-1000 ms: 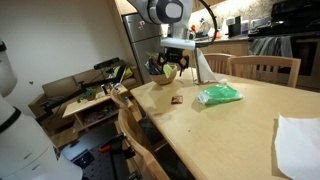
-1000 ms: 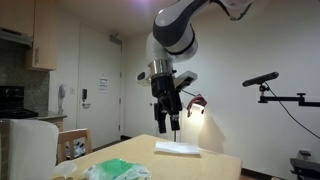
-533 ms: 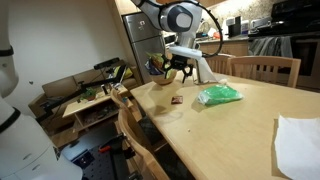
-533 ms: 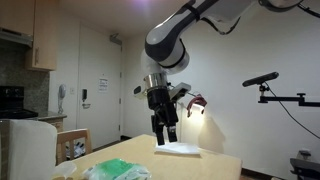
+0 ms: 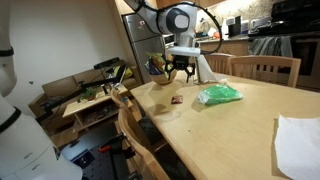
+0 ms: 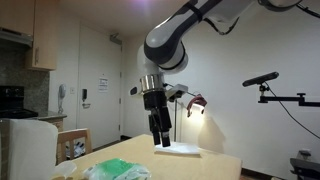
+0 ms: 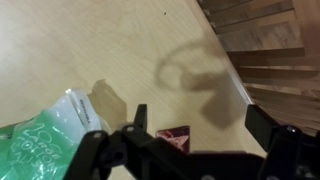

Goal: Place the green plastic upright on the left side of the table

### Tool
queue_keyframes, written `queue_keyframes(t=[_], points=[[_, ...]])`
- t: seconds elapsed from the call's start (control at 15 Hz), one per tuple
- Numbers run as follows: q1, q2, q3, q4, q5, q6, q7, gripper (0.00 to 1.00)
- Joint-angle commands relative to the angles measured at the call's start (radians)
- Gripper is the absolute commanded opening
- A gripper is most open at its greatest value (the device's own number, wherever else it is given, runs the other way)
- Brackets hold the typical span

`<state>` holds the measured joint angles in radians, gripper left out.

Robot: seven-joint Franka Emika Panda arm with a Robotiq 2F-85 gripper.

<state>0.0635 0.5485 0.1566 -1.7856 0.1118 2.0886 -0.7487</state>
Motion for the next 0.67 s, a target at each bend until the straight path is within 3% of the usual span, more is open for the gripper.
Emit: queue_keyframes(t=[0.0, 0.4, 0.53, 0.6], points=[[0.056, 0.035, -0.021, 0.018, -0.115, 0.077, 0.160, 1.00], [0.084, 0.151, -0.026, 0.076, -0.246, 0.165, 0.334, 1.00], [0.055, 0.192, 0.007, 0.110, -0.234, 0.142, 0.273, 1.00], [0.061, 0.152, 0.002, 0.058, -0.238, 0.153, 0.305, 1.00]])
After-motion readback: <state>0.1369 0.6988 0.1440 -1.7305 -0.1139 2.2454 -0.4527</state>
